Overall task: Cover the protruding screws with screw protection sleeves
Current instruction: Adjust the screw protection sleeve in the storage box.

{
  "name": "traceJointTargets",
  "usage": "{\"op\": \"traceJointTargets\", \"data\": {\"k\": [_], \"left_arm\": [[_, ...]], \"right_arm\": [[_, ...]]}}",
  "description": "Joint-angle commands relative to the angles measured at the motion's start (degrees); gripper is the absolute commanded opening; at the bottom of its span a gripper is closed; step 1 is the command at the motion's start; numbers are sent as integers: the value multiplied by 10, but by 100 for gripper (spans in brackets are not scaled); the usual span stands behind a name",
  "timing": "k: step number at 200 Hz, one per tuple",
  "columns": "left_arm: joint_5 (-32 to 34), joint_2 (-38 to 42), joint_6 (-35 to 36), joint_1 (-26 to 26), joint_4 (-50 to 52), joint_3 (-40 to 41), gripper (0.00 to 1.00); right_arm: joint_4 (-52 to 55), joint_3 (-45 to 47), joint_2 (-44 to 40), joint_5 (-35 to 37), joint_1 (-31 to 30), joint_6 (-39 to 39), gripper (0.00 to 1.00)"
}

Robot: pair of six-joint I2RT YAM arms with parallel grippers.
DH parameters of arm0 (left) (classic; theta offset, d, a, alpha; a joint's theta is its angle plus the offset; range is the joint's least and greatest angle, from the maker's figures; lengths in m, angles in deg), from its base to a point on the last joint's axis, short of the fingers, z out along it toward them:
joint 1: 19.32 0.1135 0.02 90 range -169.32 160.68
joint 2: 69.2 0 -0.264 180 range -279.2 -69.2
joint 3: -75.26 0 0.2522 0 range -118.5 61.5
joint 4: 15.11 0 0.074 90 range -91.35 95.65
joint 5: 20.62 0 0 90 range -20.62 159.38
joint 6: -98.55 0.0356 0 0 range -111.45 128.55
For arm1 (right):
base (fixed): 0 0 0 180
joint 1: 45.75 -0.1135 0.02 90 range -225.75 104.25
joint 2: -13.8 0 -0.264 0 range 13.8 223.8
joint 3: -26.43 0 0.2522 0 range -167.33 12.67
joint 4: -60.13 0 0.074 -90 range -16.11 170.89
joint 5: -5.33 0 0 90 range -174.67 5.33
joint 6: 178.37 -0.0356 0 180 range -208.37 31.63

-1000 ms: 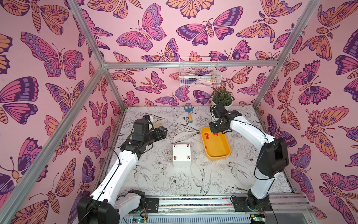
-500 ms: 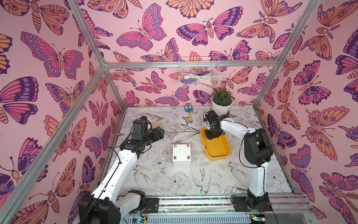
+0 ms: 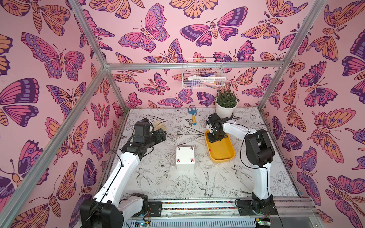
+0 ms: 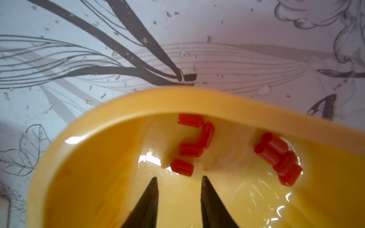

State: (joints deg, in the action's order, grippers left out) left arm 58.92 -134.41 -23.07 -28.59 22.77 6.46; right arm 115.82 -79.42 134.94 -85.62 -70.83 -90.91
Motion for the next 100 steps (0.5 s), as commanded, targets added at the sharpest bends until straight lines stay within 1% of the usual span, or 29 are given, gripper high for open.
{"op": "traceJointTargets", "data": {"k": [1,79,100], "left_arm": [[1,10,-3,6,8,6,78],[-3,10,-2,11,8,10,77],[-4,8,-1,13,8,10,77]], "right_arm": [[-3,-16,18,-7,4,2,38],[-6,-28,34,-5,6,-7,36],[-6,-31,38,-8,6,-10,34]]}}
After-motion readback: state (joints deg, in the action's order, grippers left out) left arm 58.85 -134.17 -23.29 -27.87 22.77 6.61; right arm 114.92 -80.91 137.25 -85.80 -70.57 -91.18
